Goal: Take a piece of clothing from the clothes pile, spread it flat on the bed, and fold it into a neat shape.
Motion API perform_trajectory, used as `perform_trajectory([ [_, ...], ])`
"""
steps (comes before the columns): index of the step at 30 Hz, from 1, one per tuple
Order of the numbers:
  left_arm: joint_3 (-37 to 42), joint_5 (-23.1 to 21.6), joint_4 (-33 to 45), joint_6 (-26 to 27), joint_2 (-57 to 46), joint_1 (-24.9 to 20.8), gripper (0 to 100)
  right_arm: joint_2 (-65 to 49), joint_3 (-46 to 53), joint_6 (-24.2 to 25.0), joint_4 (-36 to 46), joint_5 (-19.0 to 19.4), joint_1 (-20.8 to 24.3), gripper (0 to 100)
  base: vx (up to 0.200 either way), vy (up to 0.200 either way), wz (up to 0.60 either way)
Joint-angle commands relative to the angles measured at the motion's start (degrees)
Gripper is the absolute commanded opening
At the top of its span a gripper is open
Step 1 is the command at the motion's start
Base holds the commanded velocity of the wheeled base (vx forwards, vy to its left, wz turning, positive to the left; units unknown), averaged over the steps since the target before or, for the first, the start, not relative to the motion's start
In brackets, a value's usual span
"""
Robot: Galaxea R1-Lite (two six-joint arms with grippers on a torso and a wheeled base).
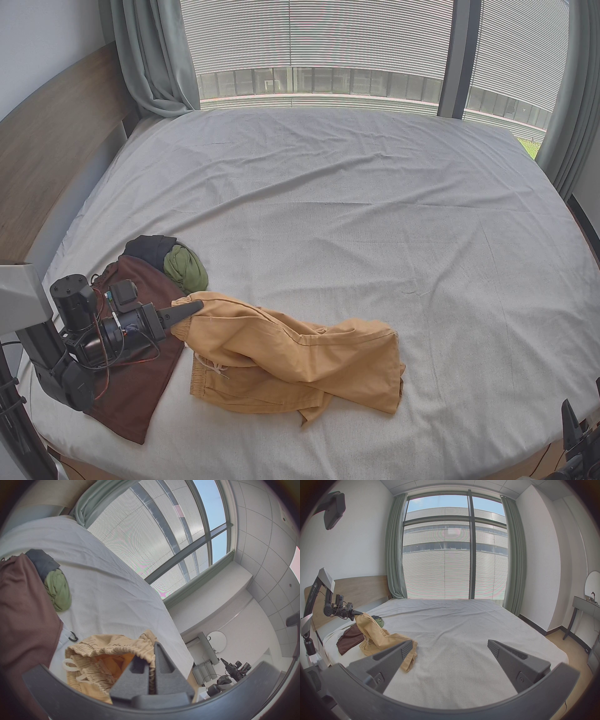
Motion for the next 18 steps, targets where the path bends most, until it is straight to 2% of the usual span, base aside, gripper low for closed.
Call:
perform_trajectory([
  [1, -0.4, 0.0, 0.0, 0.1, 0.5, 1.0, 0, -0.9, 1.0, 0.0, 0.0, 0.0, 0.0, 100, 0.0, 0.0, 0.0],
  [18, -0.7, 0.4, 0.0, 0.9, 0.3, 0.9, 0, -0.9, 1.0, 0.2, -1.6, -0.1, 0.0, 100, 0.0, 0.0, 0.0],
])
